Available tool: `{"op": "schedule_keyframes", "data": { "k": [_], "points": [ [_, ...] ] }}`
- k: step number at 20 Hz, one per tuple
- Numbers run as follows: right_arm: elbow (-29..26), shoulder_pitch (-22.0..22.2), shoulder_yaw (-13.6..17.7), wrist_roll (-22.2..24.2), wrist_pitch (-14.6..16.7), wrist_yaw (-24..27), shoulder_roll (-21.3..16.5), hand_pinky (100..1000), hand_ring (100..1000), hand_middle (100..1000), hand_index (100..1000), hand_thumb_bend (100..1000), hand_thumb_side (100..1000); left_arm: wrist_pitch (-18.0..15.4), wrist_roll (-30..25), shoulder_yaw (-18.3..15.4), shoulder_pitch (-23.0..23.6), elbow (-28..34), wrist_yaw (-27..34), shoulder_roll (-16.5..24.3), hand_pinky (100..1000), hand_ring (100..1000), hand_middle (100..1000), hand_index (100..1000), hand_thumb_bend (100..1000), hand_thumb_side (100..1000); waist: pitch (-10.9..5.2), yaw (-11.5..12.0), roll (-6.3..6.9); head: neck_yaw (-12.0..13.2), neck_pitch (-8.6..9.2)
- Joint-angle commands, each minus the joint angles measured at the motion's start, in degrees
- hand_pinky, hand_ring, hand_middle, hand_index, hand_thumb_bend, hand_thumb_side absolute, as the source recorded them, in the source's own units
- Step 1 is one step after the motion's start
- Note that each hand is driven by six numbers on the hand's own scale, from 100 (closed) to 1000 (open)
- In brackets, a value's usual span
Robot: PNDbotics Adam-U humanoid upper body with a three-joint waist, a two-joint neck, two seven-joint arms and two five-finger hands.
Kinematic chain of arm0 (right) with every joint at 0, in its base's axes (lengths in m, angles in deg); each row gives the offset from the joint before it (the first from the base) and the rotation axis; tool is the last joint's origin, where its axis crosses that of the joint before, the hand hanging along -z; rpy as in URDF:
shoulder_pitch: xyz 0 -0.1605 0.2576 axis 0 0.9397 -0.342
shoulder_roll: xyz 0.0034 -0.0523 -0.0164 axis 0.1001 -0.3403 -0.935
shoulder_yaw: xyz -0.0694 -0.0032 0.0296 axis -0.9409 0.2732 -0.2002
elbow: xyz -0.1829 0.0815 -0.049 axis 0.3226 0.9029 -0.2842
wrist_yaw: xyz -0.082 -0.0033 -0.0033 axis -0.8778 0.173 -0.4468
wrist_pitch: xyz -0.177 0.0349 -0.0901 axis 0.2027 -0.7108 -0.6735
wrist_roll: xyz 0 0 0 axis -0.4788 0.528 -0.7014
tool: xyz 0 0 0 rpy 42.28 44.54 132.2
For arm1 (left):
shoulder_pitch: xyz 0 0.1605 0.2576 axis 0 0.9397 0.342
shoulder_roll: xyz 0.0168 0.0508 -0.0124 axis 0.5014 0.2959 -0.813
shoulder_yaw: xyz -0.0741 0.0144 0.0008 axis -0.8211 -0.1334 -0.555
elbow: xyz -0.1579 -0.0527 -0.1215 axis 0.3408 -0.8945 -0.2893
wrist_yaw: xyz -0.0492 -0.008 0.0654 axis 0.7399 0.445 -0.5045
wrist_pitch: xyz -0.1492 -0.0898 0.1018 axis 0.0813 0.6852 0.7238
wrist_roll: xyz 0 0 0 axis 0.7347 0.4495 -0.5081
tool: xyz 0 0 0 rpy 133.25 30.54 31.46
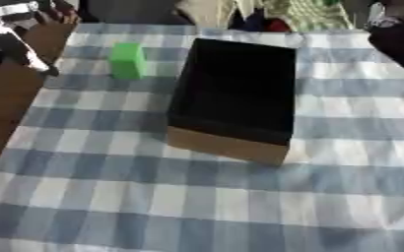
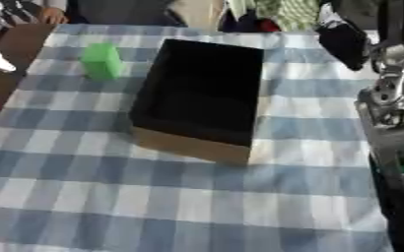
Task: Pick up objects on the table and place them in the box.
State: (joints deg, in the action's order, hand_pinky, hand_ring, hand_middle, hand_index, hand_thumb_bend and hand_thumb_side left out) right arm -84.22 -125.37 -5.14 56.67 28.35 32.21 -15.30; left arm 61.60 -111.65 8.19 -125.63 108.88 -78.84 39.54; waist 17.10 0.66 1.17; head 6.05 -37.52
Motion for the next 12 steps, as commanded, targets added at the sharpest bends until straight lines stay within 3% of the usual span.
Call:
{"op": "schedule_keyframes", "data": {
  "k": [1,12],
  "points": [
    [-0.7,-0.6,0.2,-0.2,-0.1,0.6,-0.5,846,905,781,909,100,319,-7.1,-9.2,-0.6,-1.9,1.4,1.2,0.8,831,889,901,1000,651,100,-0.95,-0.1,0.26,0.4,0.81],
    [-0.7,-0.5,0.2,-0.5,-0.2,1.2,-0.4,845,904,776,908,100,324,-3.9,-12.6,-0.6,-3.4,1.4,2.0,-1.4,906,914,932,1000,663,100,-0.24,-0.6,0.59,1.2,0.61]
  ]
}}
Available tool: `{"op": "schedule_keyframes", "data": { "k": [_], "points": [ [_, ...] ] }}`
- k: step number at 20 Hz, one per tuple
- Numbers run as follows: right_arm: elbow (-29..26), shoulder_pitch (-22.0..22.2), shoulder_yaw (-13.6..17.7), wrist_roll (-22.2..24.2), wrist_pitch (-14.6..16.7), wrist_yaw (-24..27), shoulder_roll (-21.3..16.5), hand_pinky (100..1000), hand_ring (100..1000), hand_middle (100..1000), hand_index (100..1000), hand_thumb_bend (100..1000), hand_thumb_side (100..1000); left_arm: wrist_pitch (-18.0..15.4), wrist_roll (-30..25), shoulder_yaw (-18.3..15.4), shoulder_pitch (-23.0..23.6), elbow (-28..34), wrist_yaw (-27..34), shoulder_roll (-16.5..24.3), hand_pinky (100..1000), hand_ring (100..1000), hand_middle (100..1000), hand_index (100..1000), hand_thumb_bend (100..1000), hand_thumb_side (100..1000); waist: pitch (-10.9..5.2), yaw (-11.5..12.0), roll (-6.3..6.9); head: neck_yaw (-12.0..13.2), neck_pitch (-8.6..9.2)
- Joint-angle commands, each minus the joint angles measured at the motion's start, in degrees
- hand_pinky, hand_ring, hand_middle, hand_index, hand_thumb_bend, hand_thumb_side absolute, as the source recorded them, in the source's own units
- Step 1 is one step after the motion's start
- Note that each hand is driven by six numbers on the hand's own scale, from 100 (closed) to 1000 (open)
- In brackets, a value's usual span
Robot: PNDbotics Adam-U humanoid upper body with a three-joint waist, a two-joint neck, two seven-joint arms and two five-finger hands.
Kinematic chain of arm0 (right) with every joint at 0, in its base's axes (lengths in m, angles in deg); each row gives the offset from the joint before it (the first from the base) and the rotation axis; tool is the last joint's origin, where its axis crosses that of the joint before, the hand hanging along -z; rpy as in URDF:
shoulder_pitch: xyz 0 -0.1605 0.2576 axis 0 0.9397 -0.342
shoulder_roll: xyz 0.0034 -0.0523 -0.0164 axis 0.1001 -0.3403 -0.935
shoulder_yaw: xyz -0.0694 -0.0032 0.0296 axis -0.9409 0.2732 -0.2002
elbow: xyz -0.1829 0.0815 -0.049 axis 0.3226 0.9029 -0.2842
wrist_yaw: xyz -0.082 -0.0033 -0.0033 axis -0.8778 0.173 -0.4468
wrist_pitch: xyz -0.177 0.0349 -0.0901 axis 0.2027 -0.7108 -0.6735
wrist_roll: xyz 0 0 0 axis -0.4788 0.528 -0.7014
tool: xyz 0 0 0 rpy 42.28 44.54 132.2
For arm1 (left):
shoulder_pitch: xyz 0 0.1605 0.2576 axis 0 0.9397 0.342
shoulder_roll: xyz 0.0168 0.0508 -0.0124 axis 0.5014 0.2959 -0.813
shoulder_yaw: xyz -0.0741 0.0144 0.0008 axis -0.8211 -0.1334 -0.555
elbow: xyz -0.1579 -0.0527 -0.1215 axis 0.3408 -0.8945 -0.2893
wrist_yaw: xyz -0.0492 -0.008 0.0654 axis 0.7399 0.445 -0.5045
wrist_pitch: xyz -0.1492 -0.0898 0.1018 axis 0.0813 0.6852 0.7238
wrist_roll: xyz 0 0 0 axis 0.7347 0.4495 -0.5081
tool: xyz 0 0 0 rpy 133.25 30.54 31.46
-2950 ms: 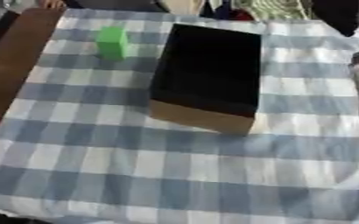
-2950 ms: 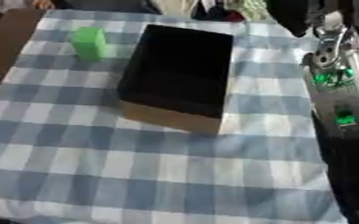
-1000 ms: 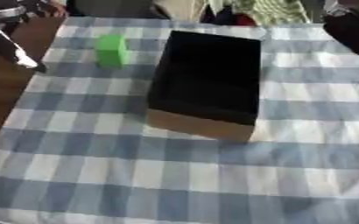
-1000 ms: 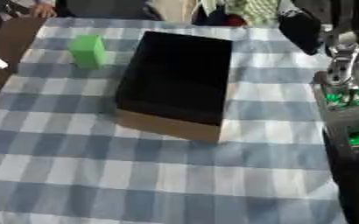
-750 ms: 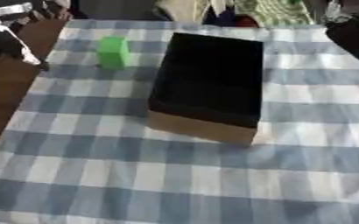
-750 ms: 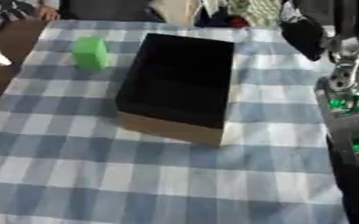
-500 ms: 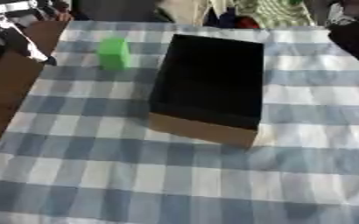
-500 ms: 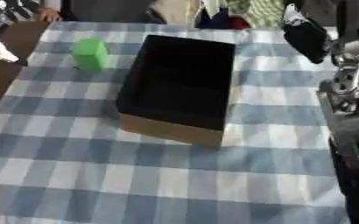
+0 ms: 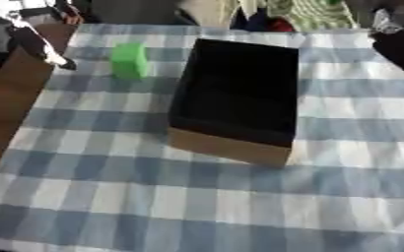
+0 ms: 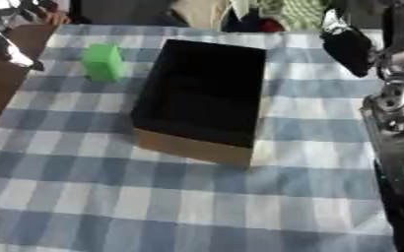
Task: Pick up objects on the table and place them in the box.
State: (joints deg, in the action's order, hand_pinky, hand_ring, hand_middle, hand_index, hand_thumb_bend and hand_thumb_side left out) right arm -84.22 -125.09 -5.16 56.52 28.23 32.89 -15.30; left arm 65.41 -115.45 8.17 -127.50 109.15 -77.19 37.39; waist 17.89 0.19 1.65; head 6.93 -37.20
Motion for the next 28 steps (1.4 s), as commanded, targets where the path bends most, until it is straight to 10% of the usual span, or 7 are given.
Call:
{"op": "schedule_keyframes", "data": {
  "k": [1,28],
  "points": [
    [-0.8,-0.8,0.2,-0.4,-0.1,0.6,-0.4,844,904,776,908,100,324,-7.6,-9.0,-0.5,-1.6,1.1,0.4,0.6,911,913,931,1000,661,100,-0.95,-0.2,0.16,0.3,0.33],
    [-0.8,-1.5,0.1,-0.7,-0.4,2.4,-0.5,844,899,766,903,100,341,-3.9,-9.3,-0.7,-3.2,0.6,-3.5,-0.9,926,916,900,1000,624,100,1.38,-2.2,0.55,2.6,2.84]
  ]
}}
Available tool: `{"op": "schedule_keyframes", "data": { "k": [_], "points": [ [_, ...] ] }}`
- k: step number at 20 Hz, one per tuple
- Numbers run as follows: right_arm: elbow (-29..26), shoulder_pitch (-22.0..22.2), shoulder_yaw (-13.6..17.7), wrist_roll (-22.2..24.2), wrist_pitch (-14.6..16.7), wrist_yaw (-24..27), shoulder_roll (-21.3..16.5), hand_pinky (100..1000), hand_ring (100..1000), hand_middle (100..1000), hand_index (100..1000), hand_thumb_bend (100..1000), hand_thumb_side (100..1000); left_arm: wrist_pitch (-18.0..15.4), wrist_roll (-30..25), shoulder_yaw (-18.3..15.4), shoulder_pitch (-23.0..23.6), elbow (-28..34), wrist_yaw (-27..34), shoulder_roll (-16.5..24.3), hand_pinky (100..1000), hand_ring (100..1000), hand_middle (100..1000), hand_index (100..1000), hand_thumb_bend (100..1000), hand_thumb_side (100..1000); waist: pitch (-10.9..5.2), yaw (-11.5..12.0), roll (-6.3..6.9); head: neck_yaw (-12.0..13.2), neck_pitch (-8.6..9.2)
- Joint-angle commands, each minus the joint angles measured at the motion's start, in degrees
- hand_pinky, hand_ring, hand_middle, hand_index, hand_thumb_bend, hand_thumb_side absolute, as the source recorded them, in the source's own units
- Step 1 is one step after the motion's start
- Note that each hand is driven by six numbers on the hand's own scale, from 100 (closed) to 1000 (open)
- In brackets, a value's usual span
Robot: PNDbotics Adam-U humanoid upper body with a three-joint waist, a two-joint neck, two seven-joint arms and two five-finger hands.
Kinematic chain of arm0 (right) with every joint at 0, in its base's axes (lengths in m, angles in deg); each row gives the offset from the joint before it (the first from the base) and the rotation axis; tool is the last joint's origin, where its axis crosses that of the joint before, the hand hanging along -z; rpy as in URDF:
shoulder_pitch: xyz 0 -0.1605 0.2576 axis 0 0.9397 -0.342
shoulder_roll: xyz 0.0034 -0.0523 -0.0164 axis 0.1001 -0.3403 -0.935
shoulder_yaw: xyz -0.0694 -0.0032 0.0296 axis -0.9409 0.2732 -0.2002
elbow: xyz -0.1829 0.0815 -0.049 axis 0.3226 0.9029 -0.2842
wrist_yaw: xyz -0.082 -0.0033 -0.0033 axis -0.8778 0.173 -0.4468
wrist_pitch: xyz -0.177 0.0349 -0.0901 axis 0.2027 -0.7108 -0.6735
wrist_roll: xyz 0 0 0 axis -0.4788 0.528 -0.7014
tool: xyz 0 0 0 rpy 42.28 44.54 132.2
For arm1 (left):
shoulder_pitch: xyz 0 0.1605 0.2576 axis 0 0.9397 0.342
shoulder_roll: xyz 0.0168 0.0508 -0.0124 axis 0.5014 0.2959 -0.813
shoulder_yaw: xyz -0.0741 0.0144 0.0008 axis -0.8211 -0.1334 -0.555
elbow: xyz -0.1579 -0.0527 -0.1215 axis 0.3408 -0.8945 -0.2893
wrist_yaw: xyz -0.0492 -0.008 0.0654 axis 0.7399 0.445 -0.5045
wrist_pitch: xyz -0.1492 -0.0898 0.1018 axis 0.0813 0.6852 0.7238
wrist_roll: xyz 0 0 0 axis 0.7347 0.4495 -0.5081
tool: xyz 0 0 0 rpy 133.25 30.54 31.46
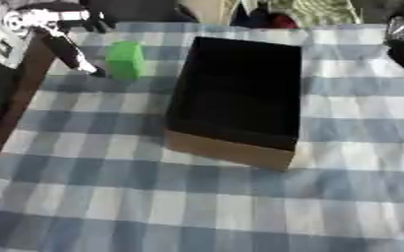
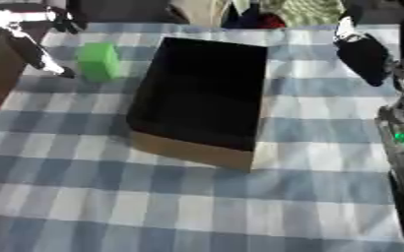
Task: Pick up objects on the table and place them in the box.
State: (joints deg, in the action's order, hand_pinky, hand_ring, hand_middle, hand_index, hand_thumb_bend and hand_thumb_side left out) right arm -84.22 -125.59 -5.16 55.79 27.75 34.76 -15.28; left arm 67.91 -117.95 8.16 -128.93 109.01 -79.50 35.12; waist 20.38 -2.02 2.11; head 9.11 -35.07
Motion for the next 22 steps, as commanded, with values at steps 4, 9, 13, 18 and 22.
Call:
{"op": "schedule_keyframes", "data": {
  "k": [4,9,13,18,22],
  "points": [
    [-0.9,-0.9,0.1,-0.1,0.1,0.8,-0.6,844,899,765,904,100,348,-6.1,-8.1,-1.0,-2.5,0.6,-2.2,1.3,932,920,908,1000,640,100,-0.81,-0.2,0.46,0.7,0.94],
    [-1.1,-0.8,0.2,-0.3,0.1,1.3,-0.9,844,899,763,903,100,352,-5.1,-8.4,-1.2,-2.6,0.4,-2.8,0.9,938,922,917,1000,633,100,-0.23,-0.7,0.76,1.3,1.29],
    [-1.2,-1.0,0.2,-0.4,0.0,1.6,-1.0,844,899,763,903,100,352,-4.3,-7.6,-1.5,-2.6,0.2,-3.5,0.8,940,921,915,1000,627,100,0.20,-1.1,0.95,1.4,1.60],
    [-1.1,-1.0,0.3,-0.6,-0.1,1.9,-1.1,844,900,764,903,100,356,-3.9,-7.6,-1.4,-2.7,-0.1,-4.1,0.5,947,915,908,980,620,100,0.70,-1.3,0.99,1.7,1.77],
    [-1.0,-1.2,0.4,-0.8,-0.4,2.2,-1.3,845,901,763,903,100,356,-3.8,-7.0,-1.5,-2.6,-0.1,-4.6,0.4,940,903,895,961,584,100,1.07,-1.5,0.94,1.9,1.98]
  ]
}}
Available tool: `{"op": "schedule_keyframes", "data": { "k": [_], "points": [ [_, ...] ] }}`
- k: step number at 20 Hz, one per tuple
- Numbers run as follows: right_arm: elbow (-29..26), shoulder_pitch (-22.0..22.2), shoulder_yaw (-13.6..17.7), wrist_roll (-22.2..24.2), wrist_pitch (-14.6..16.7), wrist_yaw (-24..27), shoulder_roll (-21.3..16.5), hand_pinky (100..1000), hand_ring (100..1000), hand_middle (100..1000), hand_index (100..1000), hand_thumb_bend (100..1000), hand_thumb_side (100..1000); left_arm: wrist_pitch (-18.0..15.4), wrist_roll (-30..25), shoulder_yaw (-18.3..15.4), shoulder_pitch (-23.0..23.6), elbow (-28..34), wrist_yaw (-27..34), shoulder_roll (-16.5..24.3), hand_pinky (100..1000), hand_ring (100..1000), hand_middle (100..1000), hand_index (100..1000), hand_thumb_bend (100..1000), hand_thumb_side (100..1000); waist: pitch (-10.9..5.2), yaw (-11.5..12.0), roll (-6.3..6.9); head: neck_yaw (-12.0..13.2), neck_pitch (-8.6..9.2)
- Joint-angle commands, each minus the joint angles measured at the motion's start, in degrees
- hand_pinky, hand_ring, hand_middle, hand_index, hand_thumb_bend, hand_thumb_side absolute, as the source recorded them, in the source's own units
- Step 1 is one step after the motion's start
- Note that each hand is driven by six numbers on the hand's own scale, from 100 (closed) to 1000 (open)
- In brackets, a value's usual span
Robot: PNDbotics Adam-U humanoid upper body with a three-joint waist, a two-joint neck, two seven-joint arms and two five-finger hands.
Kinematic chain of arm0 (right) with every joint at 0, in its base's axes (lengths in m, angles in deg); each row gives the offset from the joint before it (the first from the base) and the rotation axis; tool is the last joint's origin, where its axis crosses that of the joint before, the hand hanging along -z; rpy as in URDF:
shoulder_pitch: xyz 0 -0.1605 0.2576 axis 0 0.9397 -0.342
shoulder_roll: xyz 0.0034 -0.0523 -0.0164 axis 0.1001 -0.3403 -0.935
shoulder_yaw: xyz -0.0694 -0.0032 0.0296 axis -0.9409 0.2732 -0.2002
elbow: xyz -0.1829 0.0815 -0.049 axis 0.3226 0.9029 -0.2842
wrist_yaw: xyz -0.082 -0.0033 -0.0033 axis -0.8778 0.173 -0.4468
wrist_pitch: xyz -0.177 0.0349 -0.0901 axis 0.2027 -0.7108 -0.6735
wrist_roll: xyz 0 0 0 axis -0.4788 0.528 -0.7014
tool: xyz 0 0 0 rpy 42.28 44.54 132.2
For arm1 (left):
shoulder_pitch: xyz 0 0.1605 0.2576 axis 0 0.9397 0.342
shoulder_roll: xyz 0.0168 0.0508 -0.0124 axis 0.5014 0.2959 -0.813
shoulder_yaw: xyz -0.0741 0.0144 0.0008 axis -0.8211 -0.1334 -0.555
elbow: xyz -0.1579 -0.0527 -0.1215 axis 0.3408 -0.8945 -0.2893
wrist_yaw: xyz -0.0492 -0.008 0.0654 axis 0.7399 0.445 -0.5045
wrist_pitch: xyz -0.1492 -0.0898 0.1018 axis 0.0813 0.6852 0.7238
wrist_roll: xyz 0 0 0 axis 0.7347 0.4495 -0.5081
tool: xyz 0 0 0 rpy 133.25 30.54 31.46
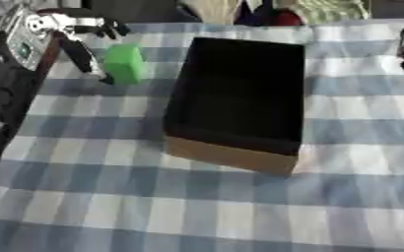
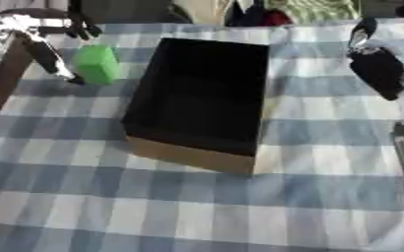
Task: Pick up objects on the table and place them in the box.
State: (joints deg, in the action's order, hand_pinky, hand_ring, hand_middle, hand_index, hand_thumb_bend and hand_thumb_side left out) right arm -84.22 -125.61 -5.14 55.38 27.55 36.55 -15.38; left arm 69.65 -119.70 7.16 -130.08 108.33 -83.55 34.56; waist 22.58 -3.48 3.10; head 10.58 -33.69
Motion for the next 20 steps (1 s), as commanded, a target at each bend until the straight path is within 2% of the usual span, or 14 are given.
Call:
{"op": "schedule_keyframes", "data": {
  "k": [1,2,9,16,20],
  "points": [
    [-1.0,-1.2,0.3,-0.4,-0.2,0.5,-1.2,845,901,763,903,100,356,-5.4,-4.9,-0.5,-1.5,0.6,-0.7,0.9,940,903,895,961,584,100,-1.05,-0.1,-0.03,0.4,0.68],
    [-1.0,-1.2,0.3,-0.4,-0.2,0.6,-1.1,844,901,763,903,100,359,-5.2,-4.4,-0.6,-1.5,0.6,-1.0,0.8,928,897,887,948,559,100,-0.93,-0.2,-0.01,0.6,0.82],
    [-0.9,-1.5,0.1,-0.2,-0.2,1.0,-1.2,845,901,762,903,100,363,-3.5,-0.6,-0.7,-1.5,0.4,-4.8,0.7,872,866,834,925,532,100,-0.35,-0.6,0.02,1.2,1.39],
    [-0.7,-1.4,0.1,-0.1,-0.3,1.5,-1.3,846,903,763,903,100,367,-2.4,0.8,-0.7,-1.4,-0.1,-5.8,0.4,866,807,731,893,496,100,0.03,-0.9,0.05,1.8,1.88],
    [-0.6,-1.5,0.0,0.1,-0.4,1.5,-1.4,847,905,765,903,100,366,-2.2,1.1,-0.5,-1.3,0.0,-6.0,0.2,861,755,625,875,489,100,0.17,-0.9,0.05,1.8,1.83]
  ]
}}
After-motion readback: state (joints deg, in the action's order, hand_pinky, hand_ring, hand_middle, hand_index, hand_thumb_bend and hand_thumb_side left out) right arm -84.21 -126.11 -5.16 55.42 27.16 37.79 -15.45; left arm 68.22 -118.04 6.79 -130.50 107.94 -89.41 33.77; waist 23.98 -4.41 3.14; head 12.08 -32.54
